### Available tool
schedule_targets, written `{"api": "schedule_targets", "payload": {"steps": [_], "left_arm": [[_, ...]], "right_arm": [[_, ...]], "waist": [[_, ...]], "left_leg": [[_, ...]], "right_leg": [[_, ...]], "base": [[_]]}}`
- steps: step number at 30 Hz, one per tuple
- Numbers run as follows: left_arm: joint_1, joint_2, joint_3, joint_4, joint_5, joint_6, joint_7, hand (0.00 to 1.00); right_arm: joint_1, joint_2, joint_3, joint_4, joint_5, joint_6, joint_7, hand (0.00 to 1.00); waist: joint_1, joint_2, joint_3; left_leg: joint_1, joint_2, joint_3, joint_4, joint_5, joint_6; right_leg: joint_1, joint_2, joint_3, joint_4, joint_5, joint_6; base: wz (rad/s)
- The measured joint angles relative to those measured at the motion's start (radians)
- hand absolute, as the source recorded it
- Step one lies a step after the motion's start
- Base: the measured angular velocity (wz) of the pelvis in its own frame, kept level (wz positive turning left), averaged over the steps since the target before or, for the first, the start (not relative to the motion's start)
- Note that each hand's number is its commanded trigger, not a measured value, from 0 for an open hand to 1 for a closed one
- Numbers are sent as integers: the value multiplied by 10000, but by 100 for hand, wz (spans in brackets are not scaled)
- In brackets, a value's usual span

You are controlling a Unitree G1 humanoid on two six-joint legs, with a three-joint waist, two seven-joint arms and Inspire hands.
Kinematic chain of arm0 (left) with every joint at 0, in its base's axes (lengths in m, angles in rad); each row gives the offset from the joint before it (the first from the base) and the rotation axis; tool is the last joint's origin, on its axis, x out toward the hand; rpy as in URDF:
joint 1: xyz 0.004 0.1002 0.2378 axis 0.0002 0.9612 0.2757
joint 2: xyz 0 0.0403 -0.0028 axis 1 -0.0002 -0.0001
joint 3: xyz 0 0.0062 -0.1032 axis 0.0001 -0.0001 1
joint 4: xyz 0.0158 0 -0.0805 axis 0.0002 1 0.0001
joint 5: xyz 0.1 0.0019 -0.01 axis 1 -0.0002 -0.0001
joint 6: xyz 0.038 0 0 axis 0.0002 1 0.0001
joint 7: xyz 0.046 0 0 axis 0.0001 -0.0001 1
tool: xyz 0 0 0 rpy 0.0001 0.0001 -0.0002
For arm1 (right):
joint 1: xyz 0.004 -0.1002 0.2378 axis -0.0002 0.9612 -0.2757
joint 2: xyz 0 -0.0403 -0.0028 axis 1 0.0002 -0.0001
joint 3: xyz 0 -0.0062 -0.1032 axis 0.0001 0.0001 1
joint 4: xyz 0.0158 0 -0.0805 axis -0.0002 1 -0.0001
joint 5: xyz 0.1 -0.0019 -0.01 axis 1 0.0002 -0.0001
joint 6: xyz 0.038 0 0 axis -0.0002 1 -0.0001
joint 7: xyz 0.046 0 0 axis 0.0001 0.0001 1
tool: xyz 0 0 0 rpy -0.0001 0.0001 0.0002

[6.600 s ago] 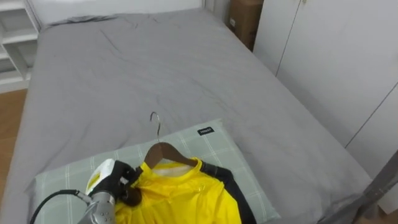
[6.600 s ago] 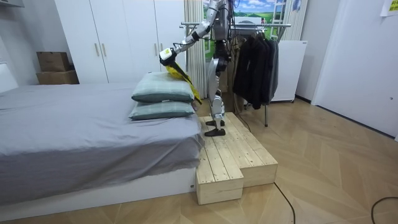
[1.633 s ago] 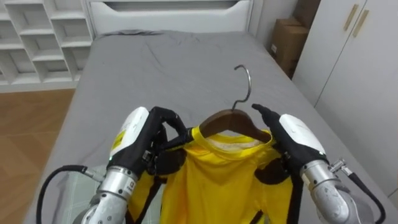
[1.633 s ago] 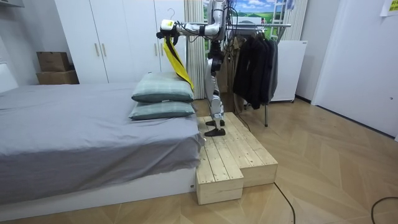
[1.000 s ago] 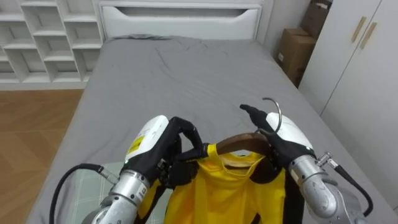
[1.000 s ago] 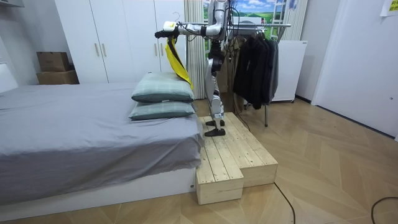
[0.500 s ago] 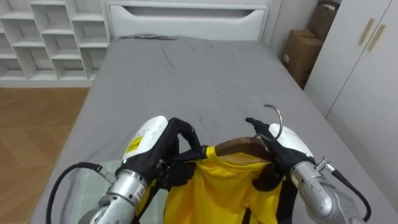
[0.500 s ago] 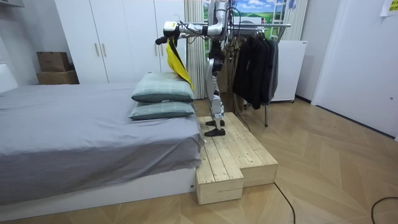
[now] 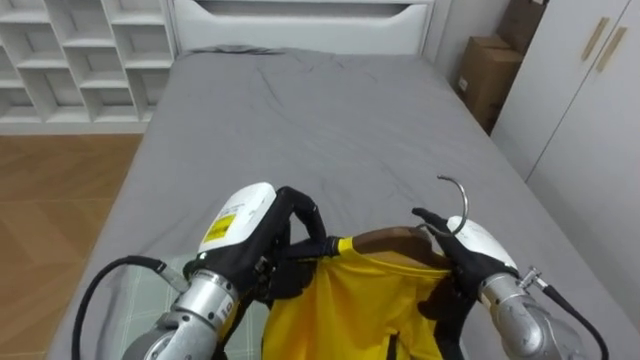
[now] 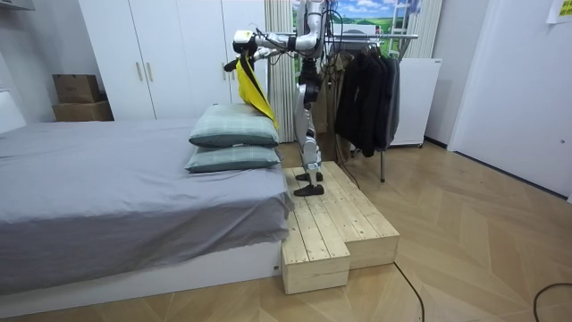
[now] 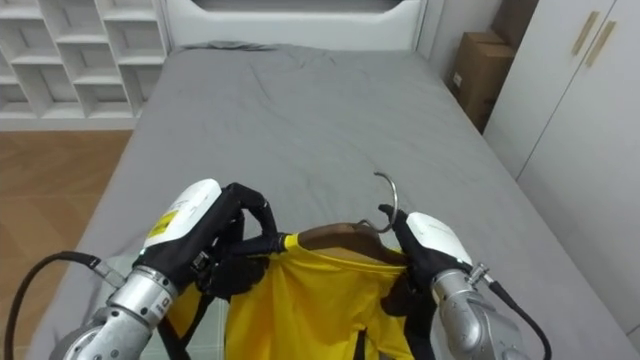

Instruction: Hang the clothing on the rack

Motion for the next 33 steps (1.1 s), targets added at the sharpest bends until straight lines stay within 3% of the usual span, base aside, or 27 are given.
{"api": "schedule_targets", "payload": {"steps": [13, 19, 20, 21, 22, 33], "left_arm": [[0, 210, 4, -362, 11, -87, -57, 100], [0, 242, 1, -361, -30, -89, -54, 100], [0, 250, 0, -361, -30, -89, -50, 100], [0, 256, 0, -361, -32, -97, -41, 100], [0, 258, 0, -361, -33, -98, -37, 100], [0, 300, -20, -360, -80, -99, 5, 100]], "right_arm": [[0, -219, -8, 35, -66, -122, -96, 0], [1, -215, 18, 20, -15, -123, -112, 0], [1, -214, 24, 20, -13, -123, -112, 67], [1, -214, 23, 6, -13, -123, -112, 95], [1, -214, 23, 4, -17, -124, -113, 100], [11, -201, 27, 7, 12, -125, -139, 100]], "waist": [[-72, -4, -7], [-165, 84, -88], [-191, 98, -97], [-202, 107, -103], [-213, 109, -104], [-237, 126, -92]], "left_leg": [[11, 12, -33, -16, -2, 1], [48, 25, -34, 7, -1, 0], [79, 25, -36, 3, -1, 0], [88, 26, -35, 2, -1, 0], [88, 27, -36, 2, -1, 0], [82, 27, -33, -31, -2, -1]], "right_leg": [[-5, 16, -11, 29, 1, -2], [33, 34, 9, 45, 10, -17], [58, 35, 12, 45, 10, -16], [65, 37, 13, 45, 10, -16], [67, 37, 11, 42, 10, -16], [51, 40, 15, 22, 10, -16]], "base": [[0], [0], [0], [0], [0], [0]]}}
